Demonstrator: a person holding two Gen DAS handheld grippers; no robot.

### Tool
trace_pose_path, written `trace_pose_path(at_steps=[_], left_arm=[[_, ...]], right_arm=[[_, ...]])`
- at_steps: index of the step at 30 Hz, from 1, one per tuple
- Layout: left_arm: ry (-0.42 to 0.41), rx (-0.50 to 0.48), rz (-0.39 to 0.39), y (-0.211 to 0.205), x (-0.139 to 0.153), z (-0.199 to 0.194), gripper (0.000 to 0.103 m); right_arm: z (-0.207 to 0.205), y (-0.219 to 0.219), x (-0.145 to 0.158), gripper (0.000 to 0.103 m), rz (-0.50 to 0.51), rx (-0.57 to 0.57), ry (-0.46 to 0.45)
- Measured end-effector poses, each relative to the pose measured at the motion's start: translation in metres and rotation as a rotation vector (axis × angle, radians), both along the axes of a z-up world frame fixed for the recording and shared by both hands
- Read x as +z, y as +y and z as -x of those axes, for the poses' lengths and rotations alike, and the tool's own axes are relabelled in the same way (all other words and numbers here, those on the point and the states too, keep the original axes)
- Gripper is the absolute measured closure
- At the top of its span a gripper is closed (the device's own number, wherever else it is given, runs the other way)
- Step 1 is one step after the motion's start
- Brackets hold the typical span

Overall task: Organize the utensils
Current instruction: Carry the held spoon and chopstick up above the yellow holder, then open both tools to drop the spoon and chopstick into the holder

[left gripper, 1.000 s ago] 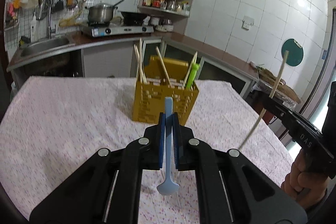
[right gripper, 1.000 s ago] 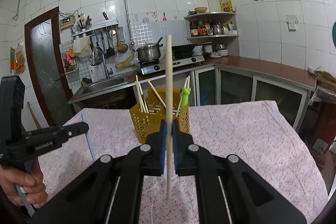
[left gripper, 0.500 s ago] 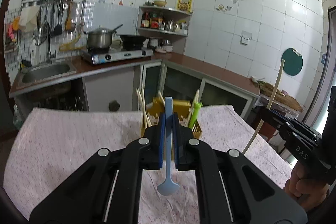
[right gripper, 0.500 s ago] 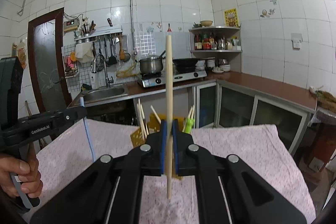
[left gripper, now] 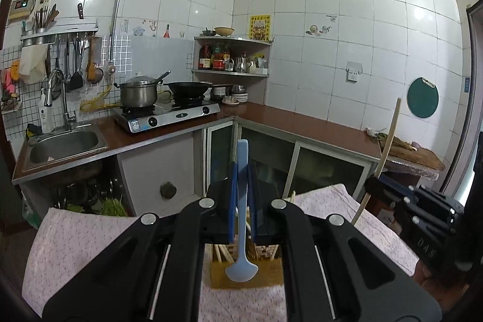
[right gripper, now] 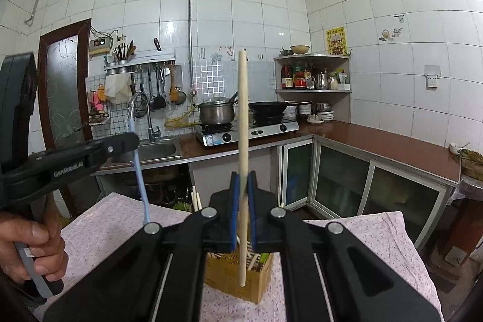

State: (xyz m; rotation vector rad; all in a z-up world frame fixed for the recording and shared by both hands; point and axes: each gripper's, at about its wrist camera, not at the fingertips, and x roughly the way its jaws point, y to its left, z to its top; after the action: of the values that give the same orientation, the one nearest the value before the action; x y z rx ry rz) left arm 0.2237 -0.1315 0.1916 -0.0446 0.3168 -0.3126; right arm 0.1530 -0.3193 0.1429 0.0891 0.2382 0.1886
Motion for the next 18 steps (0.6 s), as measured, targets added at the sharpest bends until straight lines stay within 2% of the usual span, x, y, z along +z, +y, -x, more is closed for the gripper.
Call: trace_pose_path(at_steps=[7, 18], left_arm=[[0.008, 0.004, -0.006, -0.005, -0.009, -0.038, 0.097], [0.051, -0.014, 0.001, -0.009, -0.035, -0.074, 0.097]], right_arm=[[-0.036, 0.003, -0.008, 0.097, 0.007, -0.011, 0.019], [-0.075, 0.007, -0.027, 0.097, 0.019, -0.016, 0.043]])
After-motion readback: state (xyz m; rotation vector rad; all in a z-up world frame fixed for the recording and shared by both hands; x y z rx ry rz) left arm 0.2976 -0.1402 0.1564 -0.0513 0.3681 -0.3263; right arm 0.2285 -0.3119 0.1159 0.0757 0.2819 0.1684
